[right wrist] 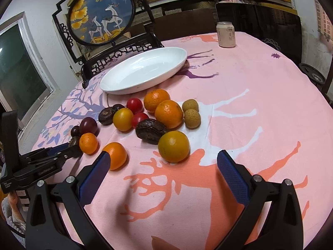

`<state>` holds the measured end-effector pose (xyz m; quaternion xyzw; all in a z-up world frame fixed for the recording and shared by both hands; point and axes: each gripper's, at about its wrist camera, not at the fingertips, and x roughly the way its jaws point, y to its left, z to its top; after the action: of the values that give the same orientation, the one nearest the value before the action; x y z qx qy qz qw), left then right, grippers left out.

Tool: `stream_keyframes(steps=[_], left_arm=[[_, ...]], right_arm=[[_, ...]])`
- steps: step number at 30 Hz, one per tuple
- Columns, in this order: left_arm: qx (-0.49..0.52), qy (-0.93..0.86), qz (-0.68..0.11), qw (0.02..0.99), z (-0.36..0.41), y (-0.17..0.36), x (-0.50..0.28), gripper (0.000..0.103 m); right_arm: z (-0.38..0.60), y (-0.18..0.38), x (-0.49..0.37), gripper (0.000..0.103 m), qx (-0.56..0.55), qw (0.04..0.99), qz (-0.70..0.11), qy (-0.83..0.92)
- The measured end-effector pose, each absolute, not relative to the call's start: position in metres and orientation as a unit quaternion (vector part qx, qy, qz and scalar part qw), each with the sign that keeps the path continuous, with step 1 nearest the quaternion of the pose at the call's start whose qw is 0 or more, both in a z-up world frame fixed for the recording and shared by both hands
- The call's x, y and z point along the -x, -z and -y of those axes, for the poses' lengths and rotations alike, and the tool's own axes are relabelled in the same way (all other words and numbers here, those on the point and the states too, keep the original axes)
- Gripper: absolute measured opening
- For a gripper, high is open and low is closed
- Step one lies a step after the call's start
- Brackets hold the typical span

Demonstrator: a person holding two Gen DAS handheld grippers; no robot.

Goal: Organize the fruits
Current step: 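Grasp a mangosteen with the left tool while the right tool grasps a yellow tomato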

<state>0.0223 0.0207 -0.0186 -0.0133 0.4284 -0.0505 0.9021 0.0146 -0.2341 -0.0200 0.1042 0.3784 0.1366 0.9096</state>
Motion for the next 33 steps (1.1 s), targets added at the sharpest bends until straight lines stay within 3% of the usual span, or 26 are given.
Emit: stream_keyframes(steps=[7, 10, 12, 15, 23, 27, 33], left_arm=[[0.014, 0.057, -0.412, 0.909, -0.019, 0.014, -0.013, 0.040], [0.014, 0.059, -0.412, 0.909, -0.019, 0.014, -0.012, 0.040], [0.011, 0.059, -0.411, 0.910, -0.018, 0.014, -0.011, 0.040], [0.012, 0.059, -0.411, 0.910, -0.018, 0.014, -0.011, 0.040], [0.008, 0.064, -0.421, 0.905, -0.016, 0.016, -0.013, 0.040], [0.009, 0.065, -0.424, 0.903, -0.016, 0.017, -0.014, 0.040], [0.013, 0.074, -0.422, 0.904, -0.016, 0.017, -0.015, 0.039]], right_arm=[[0.248, 0.022, -0.020, 0.101, -0.128, 0.907, -0.383, -0.117], [0.242, 0.025, -0.022, 0.089, -0.116, 0.905, -0.392, -0.120], [0.240, 0.028, -0.025, 0.074, -0.113, 0.899, -0.403, -0.130], [0.240, 0.032, -0.030, 0.063, -0.120, 0.891, -0.415, -0.141], [0.241, 0.032, -0.042, 0.058, -0.116, 0.893, -0.418, -0.119], [0.238, 0.033, -0.045, 0.038, -0.101, 0.893, -0.417, -0.135], [0.242, 0.033, -0.042, 0.036, -0.115, 0.890, -0.416, -0.146]])
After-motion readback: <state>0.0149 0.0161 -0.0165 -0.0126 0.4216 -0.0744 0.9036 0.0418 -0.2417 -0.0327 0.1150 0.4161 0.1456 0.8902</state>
